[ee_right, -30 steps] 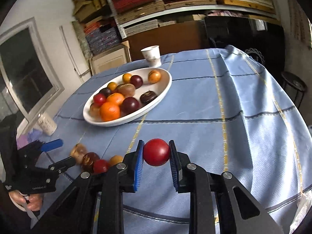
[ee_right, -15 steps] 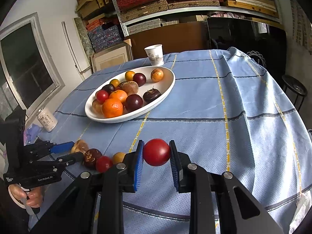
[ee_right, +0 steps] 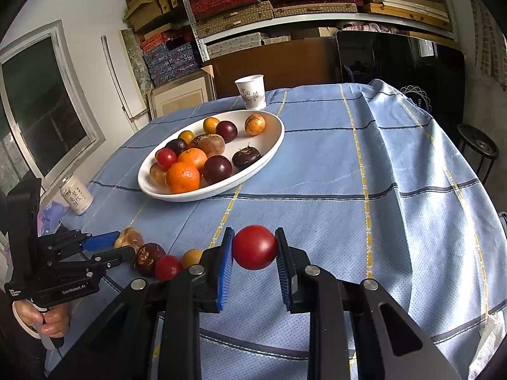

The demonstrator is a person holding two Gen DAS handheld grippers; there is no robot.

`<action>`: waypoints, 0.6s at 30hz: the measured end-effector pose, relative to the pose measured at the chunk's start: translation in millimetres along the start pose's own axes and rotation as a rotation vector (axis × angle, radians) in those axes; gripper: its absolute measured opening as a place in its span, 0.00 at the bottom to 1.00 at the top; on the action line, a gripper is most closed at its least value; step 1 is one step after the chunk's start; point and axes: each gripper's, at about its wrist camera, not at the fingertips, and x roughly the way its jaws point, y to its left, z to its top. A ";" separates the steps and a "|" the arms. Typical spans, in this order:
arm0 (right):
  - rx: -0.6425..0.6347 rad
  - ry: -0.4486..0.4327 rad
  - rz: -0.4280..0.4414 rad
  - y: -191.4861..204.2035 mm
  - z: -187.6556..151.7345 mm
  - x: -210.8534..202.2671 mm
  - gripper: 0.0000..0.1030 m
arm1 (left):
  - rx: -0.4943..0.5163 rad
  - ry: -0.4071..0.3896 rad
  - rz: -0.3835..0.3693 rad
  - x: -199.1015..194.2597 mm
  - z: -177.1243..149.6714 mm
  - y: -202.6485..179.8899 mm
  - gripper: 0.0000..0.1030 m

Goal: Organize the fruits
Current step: 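Grasp a tan round fruit with the left gripper while the right holds the tomato, then carry the tan fruit and tomato over the plate and open both grippers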

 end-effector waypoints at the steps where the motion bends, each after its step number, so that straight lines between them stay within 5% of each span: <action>1: -0.003 -0.003 0.002 0.4 0.2 -0.4 0.26 | -0.003 -0.003 0.001 -0.8 0.3 0.6 0.38; 10: -0.055 -0.020 0.051 12.4 -1.4 3.5 0.26 | -0.041 -0.074 0.004 -20.6 5.1 7.9 0.38; 15: -0.045 -0.060 0.086 25.3 25.2 17.9 0.25 | -0.069 -0.141 -0.030 -29.2 34.0 18.5 0.29; 18: -0.024 -0.079 0.110 32.2 38.3 25.6 0.25 | -0.072 -0.101 -0.071 -19.8 42.2 28.8 0.29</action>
